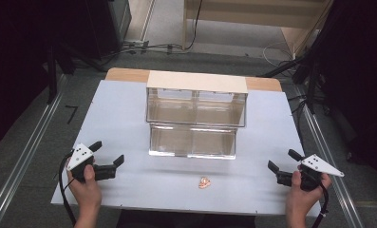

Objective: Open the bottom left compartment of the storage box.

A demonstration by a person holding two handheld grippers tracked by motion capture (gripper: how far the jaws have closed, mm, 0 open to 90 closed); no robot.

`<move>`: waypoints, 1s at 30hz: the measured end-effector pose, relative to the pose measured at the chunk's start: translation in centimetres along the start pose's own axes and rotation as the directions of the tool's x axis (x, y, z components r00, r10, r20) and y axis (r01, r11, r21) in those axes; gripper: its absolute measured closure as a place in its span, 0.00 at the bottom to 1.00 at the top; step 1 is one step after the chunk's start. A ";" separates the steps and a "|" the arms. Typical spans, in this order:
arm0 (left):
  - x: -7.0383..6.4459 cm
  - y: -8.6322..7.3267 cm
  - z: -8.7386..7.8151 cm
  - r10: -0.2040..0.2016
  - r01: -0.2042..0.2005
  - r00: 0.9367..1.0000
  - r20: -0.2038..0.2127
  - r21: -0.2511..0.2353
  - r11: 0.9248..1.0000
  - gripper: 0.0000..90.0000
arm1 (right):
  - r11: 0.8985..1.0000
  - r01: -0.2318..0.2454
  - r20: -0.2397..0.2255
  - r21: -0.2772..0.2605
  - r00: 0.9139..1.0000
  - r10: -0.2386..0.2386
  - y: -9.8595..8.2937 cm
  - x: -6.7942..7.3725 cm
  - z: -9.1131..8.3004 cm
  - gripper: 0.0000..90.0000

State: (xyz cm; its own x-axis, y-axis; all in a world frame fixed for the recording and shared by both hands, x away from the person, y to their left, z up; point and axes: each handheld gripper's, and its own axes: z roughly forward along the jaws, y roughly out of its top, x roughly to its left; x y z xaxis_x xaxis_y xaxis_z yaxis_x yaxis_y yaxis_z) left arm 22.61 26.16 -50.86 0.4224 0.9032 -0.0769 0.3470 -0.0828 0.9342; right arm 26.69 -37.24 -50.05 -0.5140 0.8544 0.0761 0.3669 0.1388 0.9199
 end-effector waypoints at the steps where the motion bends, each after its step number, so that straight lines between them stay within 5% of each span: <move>1: -0.1 0.1 0.0 0.007 -0.007 1.000 -0.008 0.007 1.000 0.00 | 1.000 -0.005 -0.002 0.003 1.000 0.005 0.1 -0.1 0.0 0.00; 9: -1.1 1.1 0.2 0.040 -0.040 0.999 -0.010 0.016 0.999 0.00 | 1.000 -0.021 -0.018 -0.001 1.000 0.021 1.4 0.0 -0.2 0.03; 15: -1.7 2.0 -0.1 0.052 -0.052 0.998 0.028 -0.004 0.999 0.01 | 1.000 -0.019 -0.045 0.003 0.999 0.019 2.6 0.4 -0.3 0.05; 19: -2.1 2.7 -0.3 0.049 -0.049 0.998 0.040 -0.012 0.999 0.08 | 1.000 0.009 -0.039 0.022 0.999 -0.008 3.7 1.4 -0.2 0.15; 21: -2.6 3.0 -0.2 0.053 -0.053 0.999 -0.004 -0.016 0.998 0.17 | 0.999 0.024 -0.052 0.028 0.998 -0.023 4.1 1.8 -0.1 0.19; 23: -2.7 3.1 -0.2 0.048 -0.048 0.999 0.005 -0.019 0.999 0.21 | 0.999 0.033 -0.058 0.031 0.998 -0.031 4.5 2.2 0.0 0.24; 26: -3.0 3.5 0.0 0.028 -0.026 0.996 0.080 -0.026 0.999 0.37 | 0.999 0.030 -0.066 0.024 0.997 -0.028 5.0 2.8 0.1 0.33; 30: -3.5 3.7 0.3 0.030 -0.029 0.992 0.124 -0.012 1.000 0.61 | 0.999 0.024 -0.088 0.031 0.996 -0.021 5.3 3.2 0.3 0.46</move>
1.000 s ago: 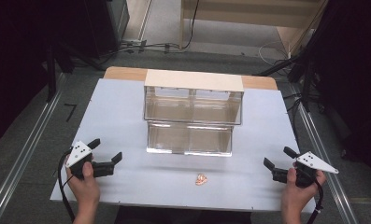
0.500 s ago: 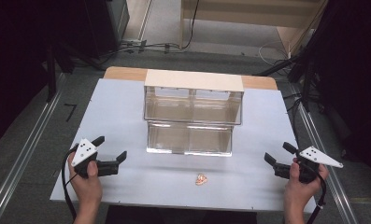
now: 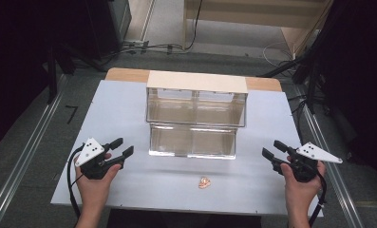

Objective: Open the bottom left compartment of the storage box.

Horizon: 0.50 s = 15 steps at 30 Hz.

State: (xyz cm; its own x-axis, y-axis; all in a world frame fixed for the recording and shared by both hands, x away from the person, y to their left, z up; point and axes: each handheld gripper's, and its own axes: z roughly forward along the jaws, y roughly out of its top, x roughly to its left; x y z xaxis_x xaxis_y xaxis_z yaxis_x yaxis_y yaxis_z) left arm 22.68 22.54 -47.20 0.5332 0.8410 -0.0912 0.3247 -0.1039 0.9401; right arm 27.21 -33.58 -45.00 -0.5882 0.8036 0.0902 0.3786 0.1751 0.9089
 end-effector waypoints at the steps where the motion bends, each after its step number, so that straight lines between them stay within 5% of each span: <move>1: -0.1 0.1 0.1 0.004 -0.004 1.000 0.009 0.008 1.000 0.66 | 1.000 0.005 -0.007 0.008 1.000 -0.005 0.1 0.1 0.1 0.50; 9: -0.9 0.0 1.5 0.006 -0.014 0.995 0.104 0.080 0.997 0.92 | 0.999 0.033 -0.097 0.043 0.995 -0.028 0.5 1.5 1.1 0.77; 15: -1.2 -0.1 2.1 0.005 -0.023 0.989 0.145 0.117 0.993 1.00 | 0.994 0.078 -0.167 0.078 0.984 -0.064 0.6 2.6 2.0 0.93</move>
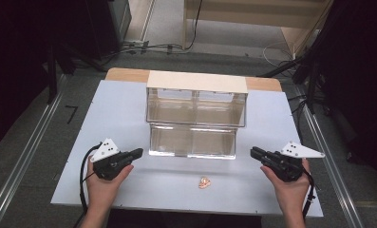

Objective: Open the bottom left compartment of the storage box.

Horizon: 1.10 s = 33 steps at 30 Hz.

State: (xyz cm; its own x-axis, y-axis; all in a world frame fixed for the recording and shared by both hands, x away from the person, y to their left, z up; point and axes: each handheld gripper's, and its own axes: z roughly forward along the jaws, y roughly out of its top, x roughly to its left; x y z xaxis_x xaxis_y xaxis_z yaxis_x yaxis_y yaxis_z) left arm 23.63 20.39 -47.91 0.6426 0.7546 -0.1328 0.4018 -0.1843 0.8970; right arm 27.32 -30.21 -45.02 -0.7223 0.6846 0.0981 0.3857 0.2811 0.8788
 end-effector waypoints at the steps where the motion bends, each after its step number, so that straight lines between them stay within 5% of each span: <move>1: 0.0 0.0 0.1 -0.003 0.003 1.000 0.008 0.001 1.000 1.00 | 1.000 0.010 -0.009 0.008 1.000 -0.010 0.0 0.1 0.2 0.95; 16: -0.4 -0.1 0.8 0.002 -0.004 0.999 0.051 0.031 1.000 1.00 | 0.994 0.081 -0.078 0.077 0.994 -0.075 -0.3 1.6 2.0 0.98; 33: -0.4 -0.2 0.9 -0.001 -0.001 0.998 0.069 0.034 0.999 1.00 | 0.986 0.107 -0.089 0.125 0.991 -0.097 -0.7 2.0 2.9 0.98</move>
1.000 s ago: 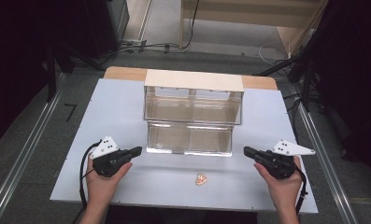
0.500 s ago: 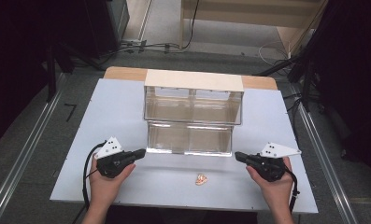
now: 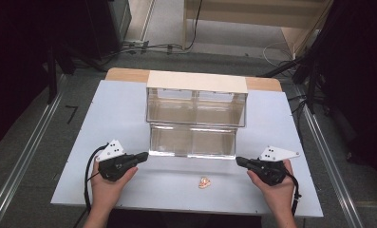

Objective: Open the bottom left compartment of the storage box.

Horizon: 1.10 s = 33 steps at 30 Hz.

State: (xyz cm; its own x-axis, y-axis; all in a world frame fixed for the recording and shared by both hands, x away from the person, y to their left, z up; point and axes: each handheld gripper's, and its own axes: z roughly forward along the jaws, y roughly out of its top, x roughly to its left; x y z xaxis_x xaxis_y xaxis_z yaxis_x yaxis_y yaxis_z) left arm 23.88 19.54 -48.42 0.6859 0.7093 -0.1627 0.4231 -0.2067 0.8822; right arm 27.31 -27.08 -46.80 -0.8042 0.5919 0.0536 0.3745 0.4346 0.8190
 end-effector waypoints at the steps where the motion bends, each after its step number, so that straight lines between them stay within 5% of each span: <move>1: 0.0 0.0 0.0 0.000 0.000 1.000 0.000 0.000 1.000 1.00 | 1.000 0.000 0.000 0.000 1.000 0.000 0.0 0.0 0.0 0.98; 33: 0.1 -0.1 0.0 -0.010 0.010 1.000 0.011 0.001 1.000 1.00 | 1.000 0.014 -0.001 -0.005 1.000 -0.014 -0.1 0.1 0.0 0.98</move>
State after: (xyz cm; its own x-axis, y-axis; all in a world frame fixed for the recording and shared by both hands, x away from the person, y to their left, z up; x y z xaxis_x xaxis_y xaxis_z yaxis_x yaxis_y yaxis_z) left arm 23.95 19.65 -48.51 0.6882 0.7039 -0.1759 0.4305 -0.2009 0.8800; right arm 27.18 -27.01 -46.87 -0.8100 0.5848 0.0426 0.3609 0.4399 0.8223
